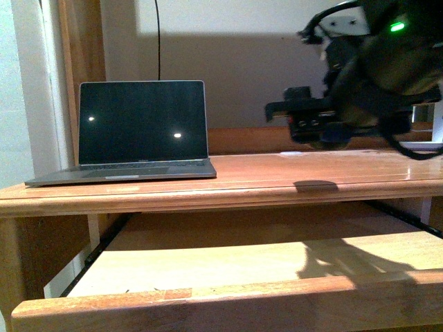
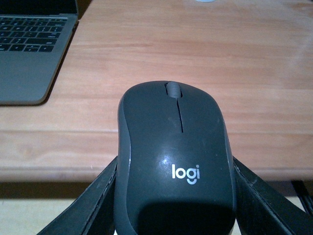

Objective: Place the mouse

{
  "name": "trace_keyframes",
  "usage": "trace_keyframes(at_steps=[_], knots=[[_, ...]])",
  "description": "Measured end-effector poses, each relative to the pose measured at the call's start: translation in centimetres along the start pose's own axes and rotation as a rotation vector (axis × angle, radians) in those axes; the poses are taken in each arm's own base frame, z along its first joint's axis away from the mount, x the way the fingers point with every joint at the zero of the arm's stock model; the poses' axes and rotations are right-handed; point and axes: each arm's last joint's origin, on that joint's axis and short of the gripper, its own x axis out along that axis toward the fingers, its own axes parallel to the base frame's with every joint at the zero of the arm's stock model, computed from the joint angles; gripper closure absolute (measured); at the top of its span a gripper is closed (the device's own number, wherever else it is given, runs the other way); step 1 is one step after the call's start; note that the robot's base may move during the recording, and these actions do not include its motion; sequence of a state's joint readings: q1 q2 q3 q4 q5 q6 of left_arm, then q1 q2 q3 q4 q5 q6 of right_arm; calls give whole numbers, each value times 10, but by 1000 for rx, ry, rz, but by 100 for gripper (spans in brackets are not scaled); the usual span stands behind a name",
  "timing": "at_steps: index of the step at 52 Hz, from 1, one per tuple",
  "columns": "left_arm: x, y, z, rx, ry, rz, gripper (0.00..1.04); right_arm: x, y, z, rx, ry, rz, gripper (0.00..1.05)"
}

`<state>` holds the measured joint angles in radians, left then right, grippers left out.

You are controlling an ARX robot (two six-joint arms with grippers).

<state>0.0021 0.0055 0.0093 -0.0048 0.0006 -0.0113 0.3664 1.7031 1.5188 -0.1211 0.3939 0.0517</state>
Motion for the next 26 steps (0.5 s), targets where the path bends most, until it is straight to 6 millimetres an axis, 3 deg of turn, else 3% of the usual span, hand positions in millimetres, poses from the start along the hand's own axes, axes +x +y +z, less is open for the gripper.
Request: trace_keyframes(at_steps=[8, 12, 26], knots=[[0, 0, 0, 1, 0, 0, 6, 42, 25, 5, -32, 39, -41, 48], [0, 0, 0, 2, 0, 0, 8, 68, 39, 7, -50, 81, -51, 48], [0, 0, 0, 2, 0, 0, 8, 101, 62, 4, -62, 100, -77, 48]])
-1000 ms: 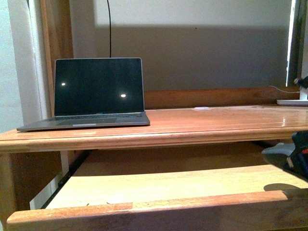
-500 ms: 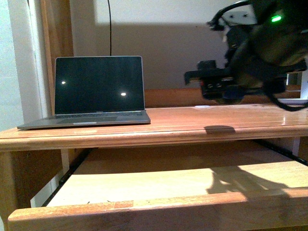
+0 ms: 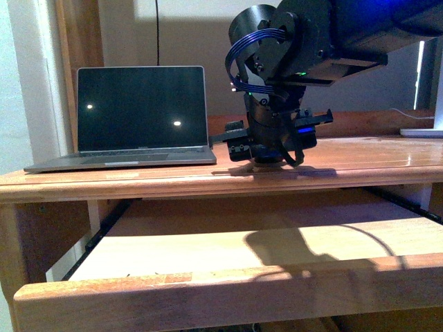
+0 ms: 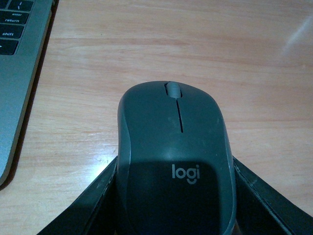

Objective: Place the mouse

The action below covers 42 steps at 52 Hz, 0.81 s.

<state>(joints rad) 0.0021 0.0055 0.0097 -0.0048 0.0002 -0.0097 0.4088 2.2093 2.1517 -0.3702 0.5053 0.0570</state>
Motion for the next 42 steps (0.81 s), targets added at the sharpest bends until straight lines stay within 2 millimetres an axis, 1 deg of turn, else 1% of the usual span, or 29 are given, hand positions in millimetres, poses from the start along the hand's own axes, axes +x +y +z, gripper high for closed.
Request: trace_keyframes(at_steps=[2, 4, 5, 6, 9, 10, 12, 14, 17, 23, 25, 26, 28, 29, 32, 35, 36, 37, 38, 39, 41, 42], knots=[[0, 0, 0, 0, 0, 0, 8, 1, 1, -1, 0, -1, 1, 48], [0, 0, 0, 0, 0, 0, 8, 2, 2, -2, -1, 2, 6, 43], [0, 0, 0, 0, 0, 0, 8, 2, 3, -3, -1, 3, 15, 38], [0, 0, 0, 0, 0, 0, 8, 2, 4, -3, 0, 3, 17, 36], [0, 0, 0, 0, 0, 0, 8, 3, 4, -3, 14, -13, 20, 26], [0, 0, 0, 0, 0, 0, 8, 3, 4, -2, 26, -20, 22, 21], [0, 0, 0, 0, 0, 0, 8, 2, 2, -1, 54, -31, 35, 13], [0, 0, 0, 0, 0, 0, 8, 0, -1, 0, 81, -44, 50, 7], [0, 0, 0, 0, 0, -1, 8, -8, -10, 3, 145, -72, 89, 8], [0, 0, 0, 0, 0, 0, 8, -42, -43, 14, 225, -188, 135, 7], [0, 0, 0, 0, 0, 0, 8, -64, -62, 16, 255, -239, 143, 7], [0, 0, 0, 0, 0, 0, 8, -69, -67, 17, 261, -252, 143, 7], [0, 0, 0, 0, 0, 0, 8, -89, -84, 15, 278, -292, 144, 7], [0, 0, 0, 0, 0, 0, 8, -94, -88, 13, 281, -301, 146, 7], [0, 0, 0, 0, 0, 0, 8, -124, -111, 1, 287, -350, 146, 7], [0, 0, 0, 0, 0, 0, 8, -142, -124, -13, 289, -360, 150, 7], [0, 0, 0, 0, 0, 0, 8, -150, -129, -22, 289, -361, 152, 7], [0, 0, 0, 0, 0, 0, 8, -161, -136, -36, 283, -357, 152, 7], [0, 0, 0, 0, 0, 0, 8, -167, -140, -47, 280, -350, 153, 7], [0, 0, 0, 0, 0, 0, 8, -176, -144, -64, 272, -337, 159, 7], [0, 0, 0, 0, 0, 0, 8, -186, -148, -88, 253, -316, 163, 7], [0, 0, 0, 0, 0, -1, 8, -192, -150, -106, 239, -308, 165, 7]])
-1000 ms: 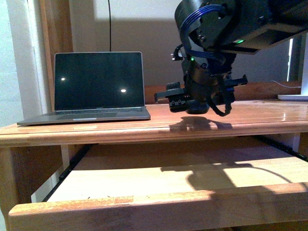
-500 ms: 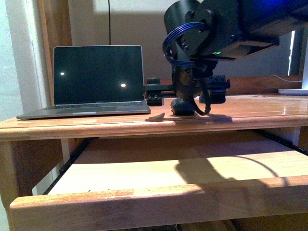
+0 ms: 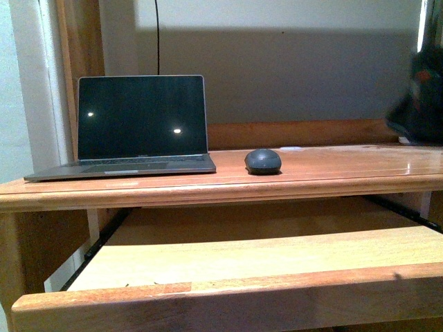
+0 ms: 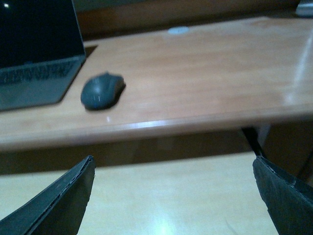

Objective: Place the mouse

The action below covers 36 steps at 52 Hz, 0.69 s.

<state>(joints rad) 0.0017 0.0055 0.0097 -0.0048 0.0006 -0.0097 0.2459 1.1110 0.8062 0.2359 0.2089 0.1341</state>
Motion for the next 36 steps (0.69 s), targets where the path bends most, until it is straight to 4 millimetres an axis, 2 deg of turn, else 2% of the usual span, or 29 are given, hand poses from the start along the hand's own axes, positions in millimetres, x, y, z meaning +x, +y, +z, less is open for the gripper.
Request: trace_keyframes(at_steps=[2, 6, 11, 14, 23, 28, 36], knots=[[0, 0, 0, 0, 0, 0, 8, -19, -5, -24, -23, 32, 10, 7], [0, 0, 0, 0, 0, 0, 8, -44, -10, -59, -52, 76, 21, 7], [0, 0, 0, 0, 0, 0, 8, -56, -12, -91, -82, 129, 19, 7], [0, 0, 0, 0, 0, 0, 8, -58, -11, -103, -90, 143, 20, 7], [0, 0, 0, 0, 0, 1, 8, -51, 1, -121, -116, 148, 32, 7], [0, 0, 0, 0, 0, 1, 8, -38, 14, -135, -143, 172, 35, 7], [0, 0, 0, 0, 0, 1, 8, -20, 32, -141, -166, 184, 35, 7]])
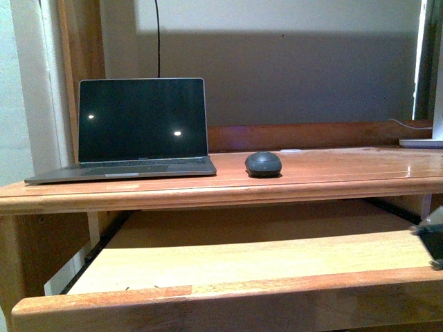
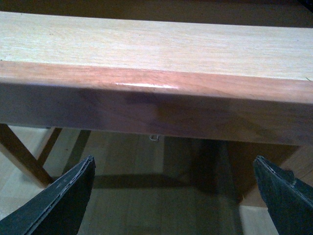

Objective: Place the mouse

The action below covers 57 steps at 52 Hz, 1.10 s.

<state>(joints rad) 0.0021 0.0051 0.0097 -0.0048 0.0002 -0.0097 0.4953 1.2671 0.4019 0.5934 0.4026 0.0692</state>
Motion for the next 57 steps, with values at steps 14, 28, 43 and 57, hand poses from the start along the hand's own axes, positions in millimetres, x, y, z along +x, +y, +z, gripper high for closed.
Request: trace_keyframes(at_steps=[14, 28, 43, 57], knots=[[0, 0, 0, 0, 0, 0, 8, 44, 28, 14, -58, -1, -26, 7], [0, 0, 0, 0, 0, 0, 8, 105, 43, 36, -94, 35, -90, 7], [0, 0, 0, 0, 0, 0, 8, 164, 61, 68, -86, 73, -134, 7], [0, 0, 0, 0, 0, 0, 8, 170, 72, 88, -1, 65, -94, 7]])
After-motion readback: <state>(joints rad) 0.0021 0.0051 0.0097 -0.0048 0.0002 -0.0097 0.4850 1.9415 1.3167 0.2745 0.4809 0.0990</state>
